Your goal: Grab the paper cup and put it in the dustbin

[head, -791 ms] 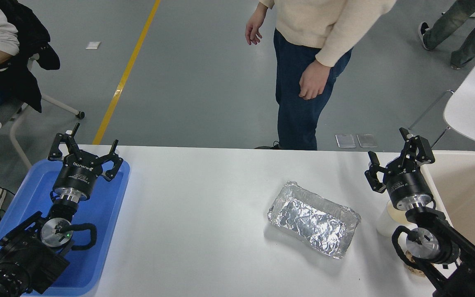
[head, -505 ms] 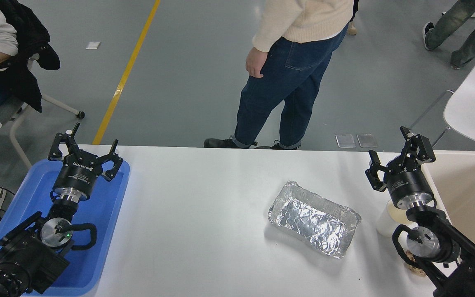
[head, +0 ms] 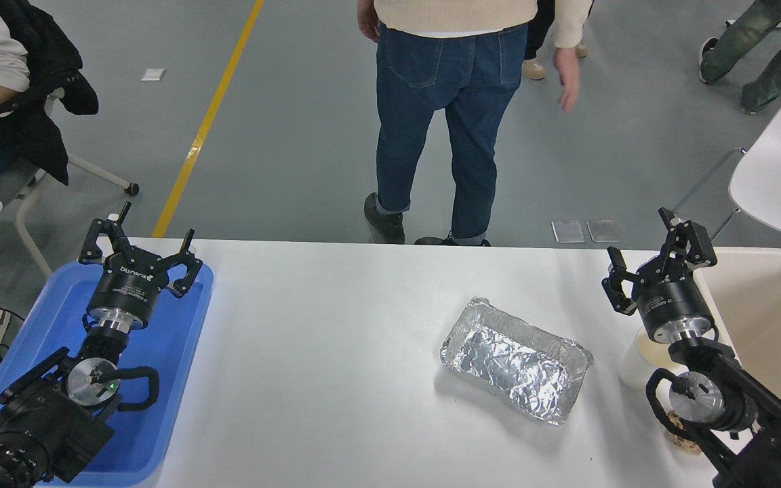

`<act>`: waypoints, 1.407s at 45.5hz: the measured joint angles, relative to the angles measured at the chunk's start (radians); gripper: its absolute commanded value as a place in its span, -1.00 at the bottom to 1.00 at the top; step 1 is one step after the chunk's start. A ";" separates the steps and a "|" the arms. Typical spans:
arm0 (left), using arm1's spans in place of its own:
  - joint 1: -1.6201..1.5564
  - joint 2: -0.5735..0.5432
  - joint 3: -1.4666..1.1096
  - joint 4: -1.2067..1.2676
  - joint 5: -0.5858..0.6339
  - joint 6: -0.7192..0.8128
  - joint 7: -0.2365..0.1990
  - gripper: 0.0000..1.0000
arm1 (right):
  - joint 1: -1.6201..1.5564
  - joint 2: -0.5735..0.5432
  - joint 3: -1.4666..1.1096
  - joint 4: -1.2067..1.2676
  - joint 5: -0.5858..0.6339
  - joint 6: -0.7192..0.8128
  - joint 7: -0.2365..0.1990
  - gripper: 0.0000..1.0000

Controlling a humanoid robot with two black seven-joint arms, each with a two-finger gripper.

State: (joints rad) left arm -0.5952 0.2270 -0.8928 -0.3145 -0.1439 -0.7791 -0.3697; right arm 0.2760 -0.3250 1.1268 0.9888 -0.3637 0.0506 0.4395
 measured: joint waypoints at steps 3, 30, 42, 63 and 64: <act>0.000 0.000 0.000 0.000 0.000 0.000 0.000 1.00 | 0.000 0.000 0.000 -0.002 0.000 0.000 0.000 1.00; 0.000 0.000 0.000 0.000 0.000 0.001 0.000 1.00 | 0.152 -0.271 -0.325 -0.009 0.018 -0.008 -0.001 1.00; 0.000 0.000 0.000 0.000 0.000 0.001 0.000 1.00 | 0.360 -0.447 -0.676 -0.006 0.021 -0.001 -0.001 1.00; -0.001 -0.001 0.000 0.000 0.001 0.000 0.001 1.00 | 0.738 -0.547 -1.294 0.035 0.026 0.010 -0.001 1.00; -0.001 -0.001 0.000 0.000 0.001 0.000 0.001 1.00 | 0.779 -0.548 -1.359 0.045 0.026 0.011 -0.001 1.00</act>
State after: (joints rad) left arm -0.5966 0.2257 -0.8928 -0.3145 -0.1428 -0.7794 -0.3686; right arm 1.0552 -0.8726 -0.2317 1.0339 -0.3375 0.0616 0.4388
